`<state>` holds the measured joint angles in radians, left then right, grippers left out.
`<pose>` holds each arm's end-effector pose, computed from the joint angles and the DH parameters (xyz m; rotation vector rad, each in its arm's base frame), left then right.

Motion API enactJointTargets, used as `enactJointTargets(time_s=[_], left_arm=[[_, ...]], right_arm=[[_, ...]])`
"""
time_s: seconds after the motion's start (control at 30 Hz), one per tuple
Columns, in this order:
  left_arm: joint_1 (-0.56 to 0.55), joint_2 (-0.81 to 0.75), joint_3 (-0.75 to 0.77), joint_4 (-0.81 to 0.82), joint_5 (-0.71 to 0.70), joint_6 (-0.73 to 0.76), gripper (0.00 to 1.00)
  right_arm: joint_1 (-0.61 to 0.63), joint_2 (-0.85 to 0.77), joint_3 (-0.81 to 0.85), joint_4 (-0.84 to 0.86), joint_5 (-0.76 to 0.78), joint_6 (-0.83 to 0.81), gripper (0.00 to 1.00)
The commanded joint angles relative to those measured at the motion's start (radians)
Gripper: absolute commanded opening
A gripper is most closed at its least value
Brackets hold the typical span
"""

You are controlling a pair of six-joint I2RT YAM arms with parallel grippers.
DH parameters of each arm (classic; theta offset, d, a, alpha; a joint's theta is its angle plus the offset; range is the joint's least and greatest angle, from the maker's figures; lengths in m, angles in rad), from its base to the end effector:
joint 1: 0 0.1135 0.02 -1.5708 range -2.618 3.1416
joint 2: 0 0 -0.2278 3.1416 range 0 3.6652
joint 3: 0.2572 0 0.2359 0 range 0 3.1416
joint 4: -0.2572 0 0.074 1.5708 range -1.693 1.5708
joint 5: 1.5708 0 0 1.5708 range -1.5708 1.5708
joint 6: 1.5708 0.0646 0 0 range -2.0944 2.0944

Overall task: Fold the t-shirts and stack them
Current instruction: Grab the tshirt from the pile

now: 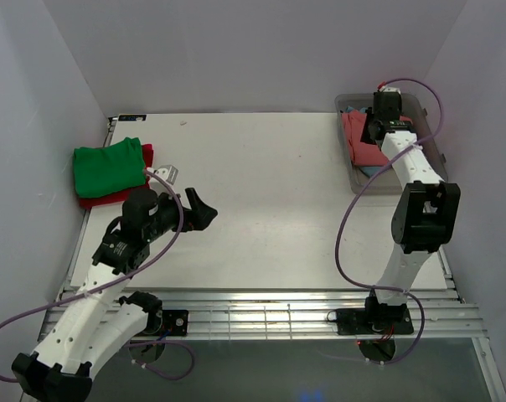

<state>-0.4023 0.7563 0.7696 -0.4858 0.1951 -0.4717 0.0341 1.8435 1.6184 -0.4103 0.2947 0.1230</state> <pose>0.1828 -0.0914 0.2703 0.0532 2.1159 -0.7345 0.4268 -0.0042 0.2598 0.2600 2.1689 -0.2360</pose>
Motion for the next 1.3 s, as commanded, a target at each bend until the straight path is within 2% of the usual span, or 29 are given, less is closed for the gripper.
enactJointTargets(time_s=[0.0,0.2,0.23,0.27,0.37,0.57,0.73,0.8,0.83,0.87,0.97,1.27], left_arm=[[0.0,-0.073,-0.018,-0.017,-0.036,-0.001,0.98],[0.0,-0.089,-0.004,-0.063,-0.074,0.027,0.98],[0.0,-0.086,0.0,-0.071,-0.08,0.031,0.98],[0.0,-0.083,0.002,-0.073,-0.085,0.031,0.98],[0.0,-0.072,0.011,-0.079,-0.094,0.041,0.98],[0.0,-0.071,0.025,-0.1,-0.117,0.059,0.98],[0.0,-0.095,0.026,-0.108,-0.137,0.056,0.98],[0.0,-0.098,0.026,-0.108,-0.14,0.058,0.98],[0.0,-0.098,0.028,-0.109,-0.14,0.058,0.98],[0.0,-0.097,0.03,-0.111,-0.141,0.059,0.98],[0.0,-0.084,0.031,-0.112,-0.145,0.064,0.98],[0.0,-0.048,0.007,-0.044,-0.1,0.053,0.98]], right_arm=[[-0.005,0.092,0.122,-0.012,0.014,-0.034,0.34],[-0.011,0.253,0.265,-0.051,-0.109,-0.002,0.48],[-0.011,0.284,0.276,-0.059,-0.118,0.01,0.5],[-0.01,0.295,0.281,-0.061,-0.127,0.015,0.58],[-0.01,0.327,0.284,-0.05,-0.132,0.023,0.64],[-0.01,0.391,0.304,-0.05,-0.121,0.012,0.62],[-0.01,0.428,0.304,-0.045,-0.098,-0.006,0.58],[-0.01,0.441,0.308,-0.044,-0.094,-0.011,0.52],[-0.01,0.444,0.308,-0.044,-0.091,-0.013,0.47],[-0.011,0.445,0.308,-0.045,-0.092,-0.014,0.35],[-0.01,0.436,0.305,-0.045,-0.075,-0.011,0.08],[-0.007,0.228,0.336,-0.048,-0.081,-0.031,0.08]])
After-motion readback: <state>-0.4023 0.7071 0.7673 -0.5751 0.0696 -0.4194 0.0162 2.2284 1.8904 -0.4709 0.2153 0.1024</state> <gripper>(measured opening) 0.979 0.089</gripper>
